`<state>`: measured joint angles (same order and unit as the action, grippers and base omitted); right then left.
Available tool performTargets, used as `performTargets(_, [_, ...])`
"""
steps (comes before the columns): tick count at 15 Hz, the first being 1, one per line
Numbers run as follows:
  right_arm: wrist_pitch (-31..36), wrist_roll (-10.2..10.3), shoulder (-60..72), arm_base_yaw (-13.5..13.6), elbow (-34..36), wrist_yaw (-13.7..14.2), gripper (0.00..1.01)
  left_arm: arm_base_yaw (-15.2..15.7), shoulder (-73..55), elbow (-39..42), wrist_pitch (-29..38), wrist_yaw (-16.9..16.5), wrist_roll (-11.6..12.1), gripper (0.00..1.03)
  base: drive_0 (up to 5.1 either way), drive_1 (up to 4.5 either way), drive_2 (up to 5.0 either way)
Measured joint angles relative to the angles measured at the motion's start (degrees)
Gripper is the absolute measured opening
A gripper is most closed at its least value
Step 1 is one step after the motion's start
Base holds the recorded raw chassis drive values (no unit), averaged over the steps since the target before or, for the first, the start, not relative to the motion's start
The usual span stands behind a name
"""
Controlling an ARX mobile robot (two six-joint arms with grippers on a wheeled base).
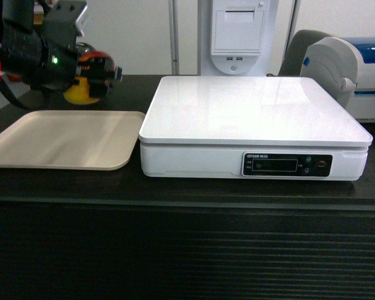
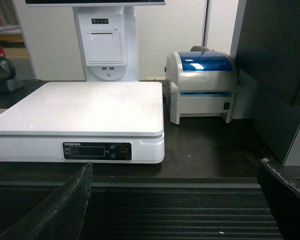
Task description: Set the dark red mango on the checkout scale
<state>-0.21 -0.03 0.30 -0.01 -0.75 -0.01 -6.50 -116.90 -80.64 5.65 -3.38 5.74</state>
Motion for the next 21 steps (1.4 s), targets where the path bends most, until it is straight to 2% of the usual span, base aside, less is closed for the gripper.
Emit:
performTargets(2, [0.00, 0.00, 0.00, 0.00, 0.00, 0.00, 0.98, -3.74, 5.14, 1.66, -0.42, 2.01, -2.73, 0.60, 0.0, 0.00, 0.0])
performTargets(3, [0.00, 0.00, 0.00, 0.00, 0.00, 0.00, 0.98, -6.84, 7.72, 2.25, -0.77, 2.75, -4.74, 0.60, 0.0, 0.00, 0.0])
performTargets(4, [0.00, 0.00, 0.00, 0.00, 0.00, 0.02, 0.98, -15.89, 11.08, 1.64, -2.23, 4.98, -11.23, 0.60, 0.0, 0.00, 0.0])
performTargets(6, [0.00, 0.00, 0.00, 0.00, 0.00, 0.00, 0.98, -21.00, 10.78, -0.37, -4.02, 6.29, -15.28, 0.60, 0.0, 0.00, 0.0])
performTargets(8, [0.00, 0.00, 0.00, 0.00, 0.00, 0.00, 0.98, -25.09, 8.31, -5.29, -5.68, 7.93, -17.90, 0.60, 0.0, 0.00, 0.0])
performTargets(11, [0.00, 0.00, 0.00, 0.00, 0.00, 0.00, 0.98, -28.41, 1.97, -12.66, -8.98, 9.18, -20.79, 0.60, 0.0, 0.00, 0.0])
performTargets(14, [0.00, 0.00, 0.00, 0.00, 0.00, 0.02, 0.98, -30.23, -5.29, -19.45, -12.44, 10.03, -22.32, 0.60, 0.0, 0.00, 0.0])
performTargets(18, [0.00, 0.00, 0.00, 0.00, 0.00, 0.00, 0.98, -31.01, -14.67, -31.61, -18.51, 12.50, -23.63, 0.60, 0.0, 0.00, 0.0])
performTargets(21, [0.00, 0.00, 0.00, 0.00, 0.00, 0.00, 0.98, -30.49, -19.50, -37.46, -22.21, 14.88, -25.29, 0.60, 0.0, 0.00, 0.0])
